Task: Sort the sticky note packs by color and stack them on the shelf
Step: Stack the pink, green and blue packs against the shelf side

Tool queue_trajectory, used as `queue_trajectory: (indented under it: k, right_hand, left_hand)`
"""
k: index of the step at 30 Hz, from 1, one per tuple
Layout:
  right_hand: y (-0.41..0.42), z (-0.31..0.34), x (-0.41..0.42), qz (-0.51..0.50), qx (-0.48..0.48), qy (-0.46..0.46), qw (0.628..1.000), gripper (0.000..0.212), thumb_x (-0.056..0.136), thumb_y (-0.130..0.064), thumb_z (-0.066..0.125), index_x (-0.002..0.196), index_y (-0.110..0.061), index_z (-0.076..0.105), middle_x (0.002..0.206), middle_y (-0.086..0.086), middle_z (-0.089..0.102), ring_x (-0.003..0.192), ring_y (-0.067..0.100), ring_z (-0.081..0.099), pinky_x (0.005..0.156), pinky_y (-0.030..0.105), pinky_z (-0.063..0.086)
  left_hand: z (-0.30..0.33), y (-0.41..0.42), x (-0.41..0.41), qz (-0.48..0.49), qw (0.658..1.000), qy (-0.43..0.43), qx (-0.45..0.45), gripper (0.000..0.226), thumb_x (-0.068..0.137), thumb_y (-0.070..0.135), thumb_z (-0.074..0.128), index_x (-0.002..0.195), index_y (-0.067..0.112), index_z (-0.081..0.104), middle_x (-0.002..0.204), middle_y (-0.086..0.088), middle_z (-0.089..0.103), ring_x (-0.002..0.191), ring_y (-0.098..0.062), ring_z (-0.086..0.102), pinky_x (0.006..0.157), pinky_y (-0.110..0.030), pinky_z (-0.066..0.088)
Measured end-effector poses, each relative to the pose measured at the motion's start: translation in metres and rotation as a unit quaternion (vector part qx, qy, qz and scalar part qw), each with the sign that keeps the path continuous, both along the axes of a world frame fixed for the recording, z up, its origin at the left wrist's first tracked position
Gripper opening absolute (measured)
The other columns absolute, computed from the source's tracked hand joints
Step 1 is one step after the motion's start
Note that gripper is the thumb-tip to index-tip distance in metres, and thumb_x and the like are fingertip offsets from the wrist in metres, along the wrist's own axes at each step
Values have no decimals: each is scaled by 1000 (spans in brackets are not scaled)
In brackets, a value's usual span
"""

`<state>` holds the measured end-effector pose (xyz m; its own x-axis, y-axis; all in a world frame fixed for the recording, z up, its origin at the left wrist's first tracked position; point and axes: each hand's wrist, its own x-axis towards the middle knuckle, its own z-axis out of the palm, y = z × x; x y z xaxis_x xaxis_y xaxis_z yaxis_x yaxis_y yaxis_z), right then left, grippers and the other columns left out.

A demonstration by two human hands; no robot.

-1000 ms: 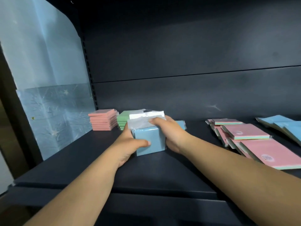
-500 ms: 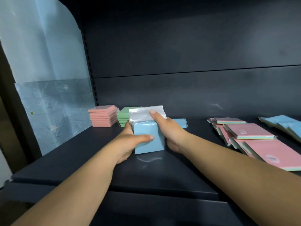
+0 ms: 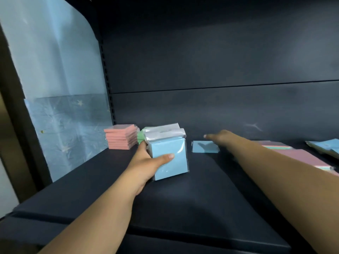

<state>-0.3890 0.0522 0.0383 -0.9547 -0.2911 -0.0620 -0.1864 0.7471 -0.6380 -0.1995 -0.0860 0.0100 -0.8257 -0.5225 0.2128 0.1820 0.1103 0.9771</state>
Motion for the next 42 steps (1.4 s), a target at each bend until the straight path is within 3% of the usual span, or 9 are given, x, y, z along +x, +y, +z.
queue_trajectory:
  k: [4, 8, 14, 18, 22, 29, 37, 40, 42]
  right_hand:
    - [-22, -23, -18, -11, 137, -13, 990, 89, 79, -74, 41, 146, -16, 29, 155, 11, 19, 141, 33, 19, 115, 43, 19]
    - [-23, -23, -20, 25, 134, -27, 990, 89, 78, -67, 55, 144, -11, 34, 152, 9, 29, 138, 31, 30, 112, 40, 26]
    - [-9, -15, -10, 57, -71, -60, 994, 71, 70, -22, 80, 130, -10, 43, 128, 9, 53, 111, 26, 51, 92, 33, 42]
    - [9, -1, 5, 44, -262, -142, 953, 40, 79, 6, 65, 112, -10, 49, 100, 9, 61, 87, 22, 59, 63, 29, 47]
    - [23, 18, 39, 108, -419, -209, 877, 23, 87, 10, 51, 98, -11, 54, 85, 6, 63, 74, 17, 61, 58, 29, 51]
    - [21, 18, 86, 186, -533, -219, 796, 43, 88, 11, 48, 107, -27, 53, 97, -4, 65, 81, 15, 65, 58, 28, 58]
    - [4, -11, 101, 247, -454, -145, 844, 41, 85, 9, 56, 116, -17, 53, 103, -1, 66, 92, 18, 64, 82, 28, 50]
    - [0, -11, 105, 233, -439, -126, 858, 41, 84, 5, 59, 120, -12, 50, 105, 2, 66, 96, 20, 64, 92, 32, 49]
    - [2, -7, 105, 215, -439, -160, 857, 30, 88, -9, 58, 118, -11, 55, 102, 4, 67, 93, 20, 64, 86, 30, 51]
  left_hand:
    - [1, -4, -2, 26, 1000, 5, 17, 53, 74, 4, 73, 120, 18, 51, 110, 0, 68, 98, -18, 66, 89, -37, 51]
    - [0, -7, -4, 37, 999, -5, 14, 54, 75, 7, 74, 121, 20, 51, 110, 3, 68, 99, -17, 65, 93, -38, 50]
    - [-1, -10, -5, 47, 999, -10, 18, 57, 74, 7, 75, 124, 18, 50, 112, -1, 68, 99, -19, 66, 93, -40, 50]
    - [0, -9, -4, 43, 998, 4, 49, 52, 77, 4, 71, 124, 15, 52, 111, -5, 68, 97, -21, 66, 89, -37, 51]
    - [5, -2, 1, 13, 995, 20, 95, 31, 83, 2, 64, 110, 16, 59, 101, -4, 70, 89, -18, 66, 77, -30, 52]
    - [8, 7, 4, -28, 993, -7, 115, 12, 86, 8, 61, 91, 19, 64, 78, 5, 72, 72, -8, 67, 66, -24, 50]
    - [8, 7, 2, -37, 994, -19, 102, 18, 86, 30, 61, 102, 22, 61, 97, 1, 70, 91, -15, 66, 80, -32, 51]
    - [6, 8, 2, -52, 996, -24, 65, 23, 82, 24, 66, 104, 20, 62, 100, -1, 71, 90, -17, 68, 80, -33, 53]
    - [5, 8, 4, -54, 997, -19, 59, 22, 80, 17, 68, 101, 20, 64, 99, -2, 72, 88, -18, 69, 78, -33, 54]
